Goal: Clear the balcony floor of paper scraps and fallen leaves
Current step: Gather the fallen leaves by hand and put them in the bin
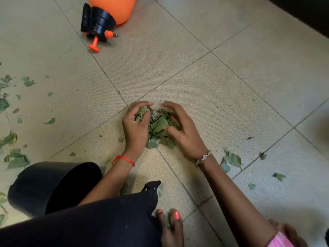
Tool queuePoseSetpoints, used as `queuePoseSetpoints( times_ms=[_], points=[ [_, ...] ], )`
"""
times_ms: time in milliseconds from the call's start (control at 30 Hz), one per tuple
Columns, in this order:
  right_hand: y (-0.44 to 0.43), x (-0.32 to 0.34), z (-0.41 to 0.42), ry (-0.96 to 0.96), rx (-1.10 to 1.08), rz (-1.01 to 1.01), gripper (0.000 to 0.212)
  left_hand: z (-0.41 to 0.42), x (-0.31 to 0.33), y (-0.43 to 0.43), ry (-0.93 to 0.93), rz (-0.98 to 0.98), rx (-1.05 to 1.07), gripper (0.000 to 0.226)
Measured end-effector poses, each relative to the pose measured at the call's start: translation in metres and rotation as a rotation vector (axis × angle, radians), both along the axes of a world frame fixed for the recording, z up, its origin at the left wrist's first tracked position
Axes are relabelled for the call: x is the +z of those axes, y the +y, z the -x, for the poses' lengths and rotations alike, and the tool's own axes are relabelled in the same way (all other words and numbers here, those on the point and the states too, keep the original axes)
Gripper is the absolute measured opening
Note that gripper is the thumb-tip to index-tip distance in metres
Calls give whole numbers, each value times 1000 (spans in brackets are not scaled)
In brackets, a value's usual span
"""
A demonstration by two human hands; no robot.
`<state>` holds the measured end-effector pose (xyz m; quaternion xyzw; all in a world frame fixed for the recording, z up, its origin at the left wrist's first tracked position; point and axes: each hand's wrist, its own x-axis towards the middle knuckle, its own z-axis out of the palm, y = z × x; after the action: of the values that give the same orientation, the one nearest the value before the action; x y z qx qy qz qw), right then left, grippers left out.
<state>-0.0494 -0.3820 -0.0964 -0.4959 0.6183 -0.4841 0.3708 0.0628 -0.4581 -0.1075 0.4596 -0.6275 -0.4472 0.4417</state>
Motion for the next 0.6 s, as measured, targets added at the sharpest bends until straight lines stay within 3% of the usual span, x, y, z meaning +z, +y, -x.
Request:
queuePoseSetpoints(
  times_ms=[100, 233, 433, 533, 600],
  points=[
    [-1, -8, -16, 93, -356, -22, 52, 0, 1, 2, -62, 29, -47, 31],
    [-22, -10, -52, 128, -468, -132, 63, 5, 0, 9, -58, -23, -33, 27],
    [-40, 9, -78, -362, -583, -52, 41, 6, 2, 6, 430, -570, 74, 27],
    [-42, 8, -73, -567, -594, -73, 28, 9, 10, 8, 554, -723, 76, 19],
    [-42, 10, -66, -726, -590, -103, 28, 14, 12, 11, 611, -756, 105, 27]
  ],
)
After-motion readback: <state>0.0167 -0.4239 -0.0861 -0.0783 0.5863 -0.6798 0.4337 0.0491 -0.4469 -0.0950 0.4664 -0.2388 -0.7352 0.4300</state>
